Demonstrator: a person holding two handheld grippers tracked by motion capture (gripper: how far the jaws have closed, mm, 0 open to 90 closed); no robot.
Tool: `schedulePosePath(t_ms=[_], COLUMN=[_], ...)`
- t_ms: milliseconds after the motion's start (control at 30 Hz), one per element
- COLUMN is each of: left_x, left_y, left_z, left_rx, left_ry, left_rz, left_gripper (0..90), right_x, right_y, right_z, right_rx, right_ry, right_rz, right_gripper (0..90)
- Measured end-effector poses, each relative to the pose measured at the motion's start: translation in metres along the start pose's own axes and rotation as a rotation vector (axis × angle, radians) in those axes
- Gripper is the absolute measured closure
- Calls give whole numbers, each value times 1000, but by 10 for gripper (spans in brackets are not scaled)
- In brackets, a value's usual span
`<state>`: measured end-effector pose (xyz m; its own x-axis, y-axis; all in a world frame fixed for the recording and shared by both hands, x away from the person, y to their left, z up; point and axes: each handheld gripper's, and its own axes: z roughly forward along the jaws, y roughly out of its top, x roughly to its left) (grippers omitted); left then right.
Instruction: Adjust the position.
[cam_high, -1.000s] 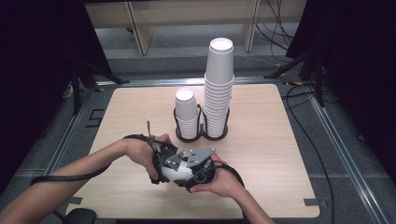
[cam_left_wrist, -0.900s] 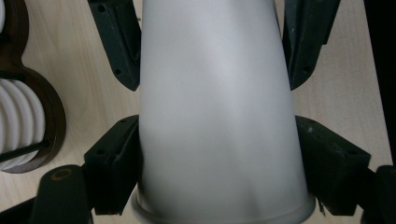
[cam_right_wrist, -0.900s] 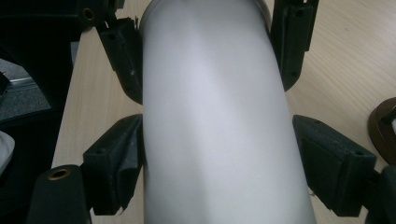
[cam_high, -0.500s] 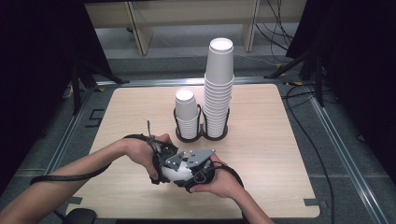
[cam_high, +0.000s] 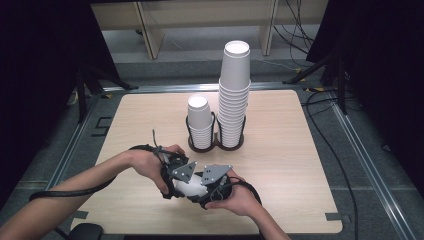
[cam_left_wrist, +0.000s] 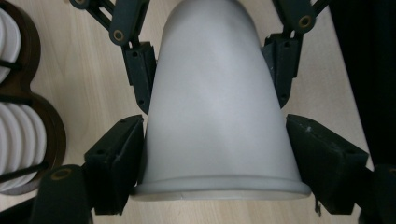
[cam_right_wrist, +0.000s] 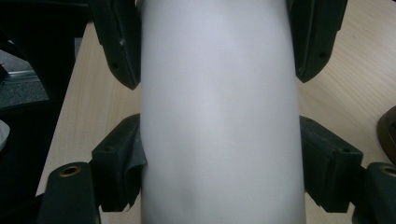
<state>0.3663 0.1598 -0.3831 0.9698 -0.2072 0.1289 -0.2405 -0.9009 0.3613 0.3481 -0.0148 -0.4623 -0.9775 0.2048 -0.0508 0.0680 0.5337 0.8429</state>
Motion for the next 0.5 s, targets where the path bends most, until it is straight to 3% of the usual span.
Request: schedulePosePath(t_ms=[33, 133, 200, 233, 267, 300, 400, 433, 467, 500], left_x=[0, 0, 1, 1, 1, 1, 2, 2, 2, 2], left_y=[0, -3, -7, -7, -12, -16, -26, -26, -31, -34], left_z=[0, -8, -15, -15, -18, -20, -22, -22, -20, -18], left_rx=[0, -69, -119, -119, -161, -201, -287, -287, -341, -384], left_ry=[0, 12, 51, 51, 82, 115, 156, 156, 183, 198], left_rz=[0, -16, -41, -41, -67, -105, -175, -175, -241, -293], left_gripper=[197, 139, 109, 97, 97, 61, 45, 43, 43, 43], right_x=[0, 1, 2, 2, 1, 2, 0, 0, -2, -2], right_y=[0, -2, -7, -7, -8, -11, -15, -15, -16, -18], right_z=[0, -1, -4, -4, -5, -11, -18, -18, -19, -23], right_rx=[0, 1, -8, -8, -24, -64, -126, -126, -142, -170], right_ry=[0, -9, -19, -19, -33, -69, -125, -125, -147, -170], right_rz=[0, -17, 10, 10, -1, 51, 82, 82, 61, 95], right_gripper=[251, 252, 251, 251, 251, 250, 249, 249, 248, 247])
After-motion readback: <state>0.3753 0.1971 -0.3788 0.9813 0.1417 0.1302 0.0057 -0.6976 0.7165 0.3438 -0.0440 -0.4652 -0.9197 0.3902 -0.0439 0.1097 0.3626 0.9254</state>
